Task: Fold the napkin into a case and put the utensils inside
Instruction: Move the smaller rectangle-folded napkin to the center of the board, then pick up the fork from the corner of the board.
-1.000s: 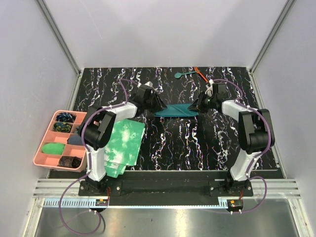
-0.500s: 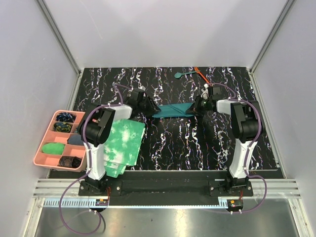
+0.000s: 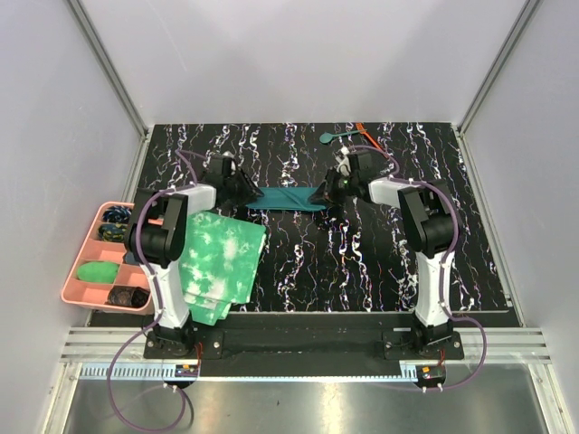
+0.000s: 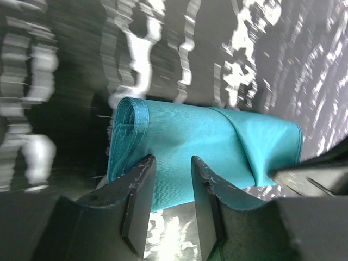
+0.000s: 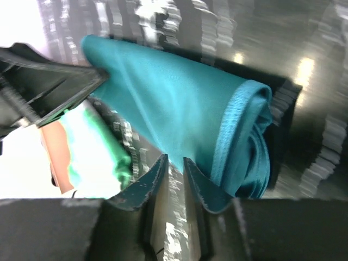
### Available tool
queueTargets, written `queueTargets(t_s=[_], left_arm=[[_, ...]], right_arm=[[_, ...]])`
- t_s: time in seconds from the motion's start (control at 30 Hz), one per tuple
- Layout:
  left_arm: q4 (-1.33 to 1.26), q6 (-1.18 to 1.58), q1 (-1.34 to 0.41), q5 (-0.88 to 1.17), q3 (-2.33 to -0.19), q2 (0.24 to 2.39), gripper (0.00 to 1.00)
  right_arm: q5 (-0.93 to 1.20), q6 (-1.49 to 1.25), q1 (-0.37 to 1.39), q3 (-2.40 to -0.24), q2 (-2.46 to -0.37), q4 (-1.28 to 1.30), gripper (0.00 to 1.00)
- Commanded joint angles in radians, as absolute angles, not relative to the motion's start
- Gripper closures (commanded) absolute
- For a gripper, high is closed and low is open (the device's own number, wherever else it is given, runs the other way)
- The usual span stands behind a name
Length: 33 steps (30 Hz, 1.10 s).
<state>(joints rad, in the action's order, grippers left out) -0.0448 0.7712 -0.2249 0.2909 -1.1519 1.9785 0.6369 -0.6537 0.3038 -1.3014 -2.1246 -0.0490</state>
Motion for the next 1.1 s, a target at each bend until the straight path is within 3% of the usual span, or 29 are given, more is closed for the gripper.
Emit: queueTargets(t_s=[0.0,0.17,0.2,0.3,0.33,0.53,0.77,1.07], left_arm=[[0.083,0.663,-0.172,0.225,-1.206,1.953,0.60],[0.110,0.594,-0.158,0.212,-1.246,1.973,0.60],[0.112,0.592,-0.158,0.212,-1.247,1.967,0.60],[0.083,0.600,-0.163,0.233,-1.229,1.925,0.51],[0.077,0.603,-0.163,0.233,-1.226,1.908,0.44],[0.080,0.660,-0.176,0.245,-1.218,1.717,0.35],[0.049,0.761,-0.280,0.314,-1.167,1.511,0.32],[0.070,0.736,-0.410,0.413,-1.085,1.362,0.32]], right_arm=[[0.670,-0.692,0.344,-1.443,-2.143,-0.037,0.70],[0.600,-0.586,0.341,-1.618,-2.100,0.147,0.51],[0.577,-0.571,0.313,-1.664,-2.095,0.193,0.42],[0.516,-0.528,0.246,-1.741,-2.103,0.268,0.29],[0.477,-0.511,0.194,-1.768,-2.115,0.299,0.26],[0.277,-0.192,0.049,-2.127,-2.311,0.598,0.11],[0.159,0.181,0.028,-2.736,-2.661,0.877,0.05],[0.193,0.307,0.028,-2.712,-2.724,0.782,0.06]])
